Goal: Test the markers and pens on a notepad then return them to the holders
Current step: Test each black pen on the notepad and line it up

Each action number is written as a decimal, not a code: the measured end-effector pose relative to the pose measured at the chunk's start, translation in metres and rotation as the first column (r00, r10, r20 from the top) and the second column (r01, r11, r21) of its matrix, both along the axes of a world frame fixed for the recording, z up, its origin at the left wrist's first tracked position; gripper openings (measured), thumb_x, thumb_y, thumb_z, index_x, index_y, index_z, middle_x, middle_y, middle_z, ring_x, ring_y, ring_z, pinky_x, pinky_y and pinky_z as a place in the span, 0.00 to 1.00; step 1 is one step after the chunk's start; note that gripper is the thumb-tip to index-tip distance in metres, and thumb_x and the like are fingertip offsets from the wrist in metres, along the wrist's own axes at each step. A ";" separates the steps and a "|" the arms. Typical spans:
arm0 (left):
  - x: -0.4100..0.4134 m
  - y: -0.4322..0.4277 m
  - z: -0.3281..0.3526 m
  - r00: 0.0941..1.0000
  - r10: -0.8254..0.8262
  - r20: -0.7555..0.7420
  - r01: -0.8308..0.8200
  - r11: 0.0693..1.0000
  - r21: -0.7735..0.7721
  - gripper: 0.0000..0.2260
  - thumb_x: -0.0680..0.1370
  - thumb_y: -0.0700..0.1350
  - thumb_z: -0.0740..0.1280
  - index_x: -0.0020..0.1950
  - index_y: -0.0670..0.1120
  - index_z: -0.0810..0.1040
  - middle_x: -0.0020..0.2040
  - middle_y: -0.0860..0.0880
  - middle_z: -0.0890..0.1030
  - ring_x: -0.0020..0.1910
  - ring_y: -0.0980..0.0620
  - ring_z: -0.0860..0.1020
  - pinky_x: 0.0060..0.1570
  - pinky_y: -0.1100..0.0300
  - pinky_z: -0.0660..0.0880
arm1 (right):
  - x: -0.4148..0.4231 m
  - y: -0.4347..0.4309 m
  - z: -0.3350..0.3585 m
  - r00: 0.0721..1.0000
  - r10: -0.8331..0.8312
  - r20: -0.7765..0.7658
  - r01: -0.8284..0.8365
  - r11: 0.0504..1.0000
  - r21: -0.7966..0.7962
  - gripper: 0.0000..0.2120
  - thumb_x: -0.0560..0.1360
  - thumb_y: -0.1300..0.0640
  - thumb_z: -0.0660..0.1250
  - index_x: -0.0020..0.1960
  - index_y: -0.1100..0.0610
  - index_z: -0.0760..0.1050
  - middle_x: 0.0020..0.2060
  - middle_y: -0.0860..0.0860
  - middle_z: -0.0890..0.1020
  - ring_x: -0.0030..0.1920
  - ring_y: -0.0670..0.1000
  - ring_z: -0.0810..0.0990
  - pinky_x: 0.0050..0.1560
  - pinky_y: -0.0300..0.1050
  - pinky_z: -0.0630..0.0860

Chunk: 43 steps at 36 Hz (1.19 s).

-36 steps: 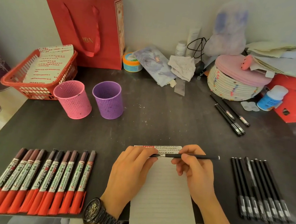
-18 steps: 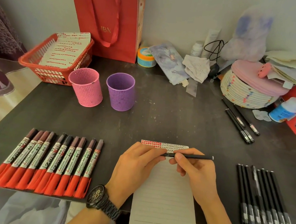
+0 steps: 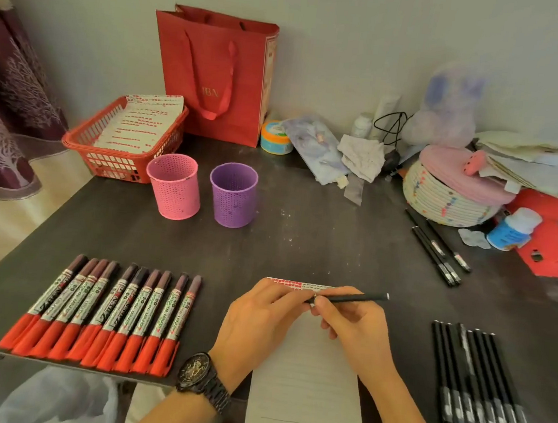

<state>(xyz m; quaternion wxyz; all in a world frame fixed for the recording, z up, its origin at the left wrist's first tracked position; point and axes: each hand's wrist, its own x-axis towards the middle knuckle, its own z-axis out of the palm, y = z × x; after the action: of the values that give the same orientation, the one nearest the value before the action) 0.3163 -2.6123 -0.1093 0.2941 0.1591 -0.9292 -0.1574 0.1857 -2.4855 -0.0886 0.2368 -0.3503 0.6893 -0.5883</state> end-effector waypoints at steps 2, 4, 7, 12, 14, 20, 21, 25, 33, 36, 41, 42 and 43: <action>0.000 0.001 0.002 0.999 0.024 0.047 -0.025 0.999 0.032 0.14 0.81 0.54 0.61 0.65 0.54 0.79 0.55 0.56 0.82 0.54 0.55 0.78 0.46 0.59 0.79 | 0.000 0.002 0.001 0.999 -0.032 0.013 0.032 0.999 -0.008 0.09 0.78 0.58 0.71 0.47 0.44 0.83 0.39 0.52 0.86 0.34 0.51 0.83 0.34 0.40 0.79; -0.001 0.001 0.000 0.993 0.064 0.102 -0.072 0.995 0.073 0.18 0.81 0.54 0.61 0.70 0.55 0.74 0.59 0.58 0.80 0.58 0.56 0.76 0.52 0.60 0.77 | -0.002 0.010 0.004 0.992 -0.093 0.079 0.096 0.994 -0.041 0.07 0.79 0.59 0.69 0.47 0.48 0.83 0.40 0.54 0.86 0.34 0.53 0.83 0.35 0.43 0.80; 0.001 -0.003 -0.005 0.982 0.104 0.160 -0.130 0.979 0.157 0.22 0.80 0.57 0.61 0.74 0.57 0.68 0.65 0.59 0.76 0.65 0.58 0.72 0.61 0.58 0.74 | -0.013 0.033 0.012 0.958 -0.204 0.201 0.218 0.975 -0.052 0.07 0.80 0.56 0.67 0.46 0.51 0.83 0.40 0.57 0.86 0.36 0.54 0.85 0.36 0.44 0.81; -0.002 -0.008 -0.009 0.960 0.124 0.250 -0.183 0.956 0.230 0.23 0.80 0.60 0.59 0.75 0.60 0.64 0.70 0.60 0.71 0.70 0.59 0.67 0.69 0.60 0.65 | -0.056 0.099 0.031 0.917 -0.380 0.124 0.373 0.925 0.075 0.09 0.82 0.54 0.63 0.51 0.59 0.78 0.42 0.56 0.86 0.42 0.54 0.87 0.38 0.41 0.82; -0.004 -0.008 -0.009 0.955 0.132 0.266 -0.195 0.955 0.225 0.22 0.80 0.59 0.60 0.74 0.61 0.64 0.70 0.60 0.71 0.70 0.59 0.67 0.69 0.59 0.65 | -0.077 0.132 0.042 0.914 -0.405 0.032 0.395 0.905 0.158 0.07 0.81 0.55 0.65 0.50 0.58 0.78 0.40 0.57 0.86 0.41 0.54 0.87 0.39 0.42 0.83; -0.004 -0.006 -0.006 0.948 0.143 0.286 -0.219 0.942 0.255 0.21 0.79 0.54 0.64 0.72 0.56 0.70 0.67 0.56 0.75 0.68 0.54 0.69 0.65 0.54 0.70 | -0.122 0.210 0.059 0.924 -0.283 -0.258 0.380 0.764 0.522 0.05 0.75 0.51 0.74 0.51 0.46 0.83 0.40 0.45 0.87 0.41 0.47 0.86 0.48 0.47 0.84; -0.004 -0.006 -0.006 0.946 0.146 0.289 -0.223 0.941 0.256 0.21 0.79 0.54 0.65 0.72 0.56 0.70 0.66 0.56 0.76 0.68 0.54 0.70 0.65 0.54 0.70 | -0.125 0.216 0.059 0.918 -0.289 -0.272 0.395 0.739 0.546 0.06 0.74 0.49 0.74 0.51 0.45 0.83 0.40 0.44 0.87 0.41 0.46 0.86 0.48 0.48 0.84; -0.004 -0.006 -0.005 0.935 0.152 0.320 -0.239 0.938 0.251 0.21 0.79 0.55 0.64 0.73 0.57 0.69 0.67 0.56 0.75 0.68 0.54 0.69 0.64 0.54 0.70 | -0.134 0.226 0.053 0.895 -0.285 -0.343 0.444 0.645 0.622 0.11 0.72 0.46 0.77 0.51 0.42 0.77 0.36 0.42 0.86 0.35 0.44 0.85 0.46 0.46 0.81; -0.004 -0.006 -0.004 0.935 0.152 0.320 -0.239 0.937 0.253 0.21 0.79 0.55 0.63 0.72 0.56 0.69 0.66 0.55 0.76 0.67 0.53 0.70 0.64 0.52 0.71 | -0.138 0.222 0.040 0.889 -0.213 -0.404 0.454 0.517 0.725 0.19 0.73 0.44 0.74 0.60 0.45 0.72 0.42 0.41 0.83 0.39 0.40 0.82 0.43 0.40 0.75; -0.004 -0.005 -0.004 0.938 0.148 0.312 -0.234 0.937 0.258 0.21 0.79 0.56 0.63 0.72 0.57 0.69 0.65 0.55 0.76 0.67 0.53 0.70 0.63 0.52 0.71 | -0.138 0.219 0.035 0.892 -0.210 -0.400 0.450 0.508 0.734 0.16 0.74 0.47 0.74 0.60 0.47 0.76 0.43 0.41 0.84 0.43 0.45 0.83 0.52 0.48 0.80; -0.004 -0.005 -0.004 0.938 0.143 0.314 -0.228 0.941 0.251 0.21 0.79 0.56 0.62 0.72 0.57 0.69 0.66 0.56 0.75 0.67 0.53 0.70 0.63 0.52 0.71 | -0.137 0.216 0.031 0.884 -0.227 -0.408 0.465 0.513 0.722 0.11 0.75 0.49 0.74 0.57 0.46 0.78 0.42 0.41 0.84 0.40 0.44 0.83 0.52 0.50 0.81; -0.004 -0.005 -0.004 0.939 0.142 0.314 -0.226 0.942 0.249 0.21 0.79 0.56 0.62 0.72 0.57 0.69 0.66 0.55 0.76 0.67 0.53 0.71 0.63 0.52 0.71 | -0.137 0.216 0.031 0.880 -0.224 -0.419 0.472 0.511 0.718 0.11 0.75 0.49 0.74 0.56 0.45 0.78 0.41 0.40 0.84 0.39 0.44 0.83 0.51 0.48 0.81; -0.003 -0.006 -0.005 0.938 0.143 0.315 -0.227 0.942 0.248 0.21 0.79 0.56 0.62 0.72 0.57 0.69 0.65 0.55 0.76 0.66 0.52 0.71 0.63 0.52 0.71 | -0.137 0.216 0.031 0.876 -0.220 -0.430 0.479 0.507 0.716 0.10 0.75 0.49 0.73 0.55 0.45 0.78 0.40 0.40 0.84 0.38 0.43 0.83 0.51 0.47 0.81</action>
<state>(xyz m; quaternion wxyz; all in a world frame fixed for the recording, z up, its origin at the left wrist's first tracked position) 0.3129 -2.6179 -0.1138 0.1414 0.3081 -0.9113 -0.2337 0.0485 -2.2698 -0.0580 0.1425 -0.1361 0.9618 -0.1901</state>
